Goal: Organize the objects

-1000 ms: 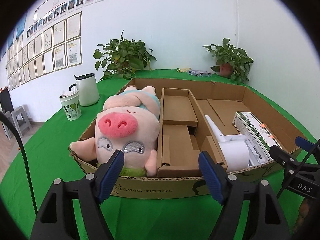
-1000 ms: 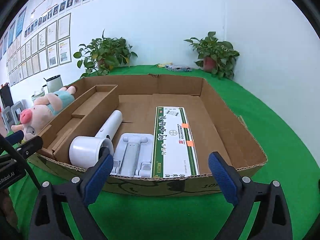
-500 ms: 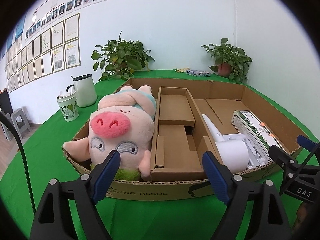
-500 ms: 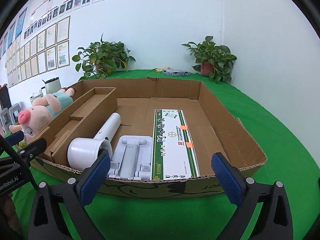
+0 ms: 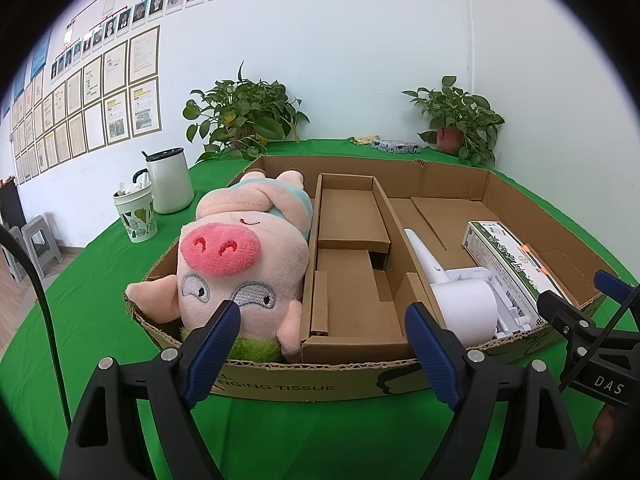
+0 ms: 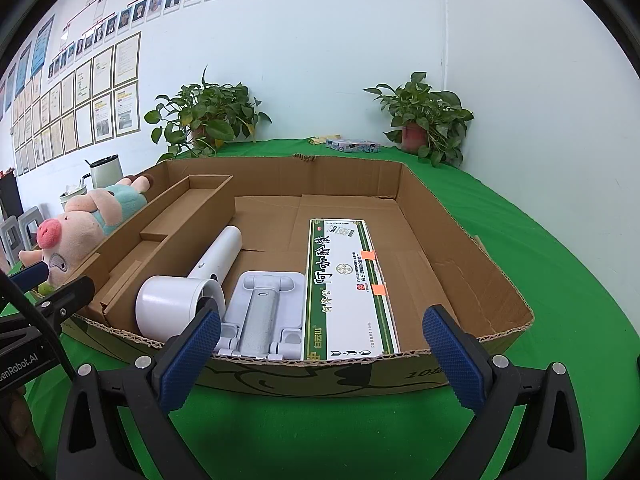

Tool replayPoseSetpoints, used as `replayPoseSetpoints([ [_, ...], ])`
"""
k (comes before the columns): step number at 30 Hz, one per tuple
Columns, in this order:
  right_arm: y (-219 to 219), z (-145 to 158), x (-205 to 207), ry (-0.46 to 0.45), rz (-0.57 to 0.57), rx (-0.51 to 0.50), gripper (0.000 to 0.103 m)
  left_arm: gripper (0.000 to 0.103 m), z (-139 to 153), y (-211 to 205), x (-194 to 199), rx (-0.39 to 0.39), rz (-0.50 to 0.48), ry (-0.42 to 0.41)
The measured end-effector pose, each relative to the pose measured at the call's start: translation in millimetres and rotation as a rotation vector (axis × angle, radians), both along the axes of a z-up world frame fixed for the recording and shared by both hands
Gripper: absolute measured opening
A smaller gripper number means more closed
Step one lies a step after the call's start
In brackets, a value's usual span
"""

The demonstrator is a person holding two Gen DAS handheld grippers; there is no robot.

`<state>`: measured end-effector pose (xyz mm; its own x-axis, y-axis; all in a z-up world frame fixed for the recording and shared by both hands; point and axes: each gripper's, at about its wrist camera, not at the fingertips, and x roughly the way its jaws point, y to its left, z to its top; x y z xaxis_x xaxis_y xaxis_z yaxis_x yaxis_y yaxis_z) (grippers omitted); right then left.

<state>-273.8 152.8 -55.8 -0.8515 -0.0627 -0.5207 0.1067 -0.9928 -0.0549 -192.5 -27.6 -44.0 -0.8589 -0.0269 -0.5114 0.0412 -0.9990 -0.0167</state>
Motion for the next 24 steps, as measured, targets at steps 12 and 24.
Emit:
replayPoseSetpoints([
  [12,-1.0,-0.1,-1.0,0.000,0.002,-0.002,0.102,0.086,-0.1,-0.2,-0.3,0.002,0.003,-0.001],
  [24,-0.8,0.3,-1.3,0.000,0.002,-0.003,0.102,0.086,-0.7,-0.6,0.0,0.003,0.005,-0.002],
])
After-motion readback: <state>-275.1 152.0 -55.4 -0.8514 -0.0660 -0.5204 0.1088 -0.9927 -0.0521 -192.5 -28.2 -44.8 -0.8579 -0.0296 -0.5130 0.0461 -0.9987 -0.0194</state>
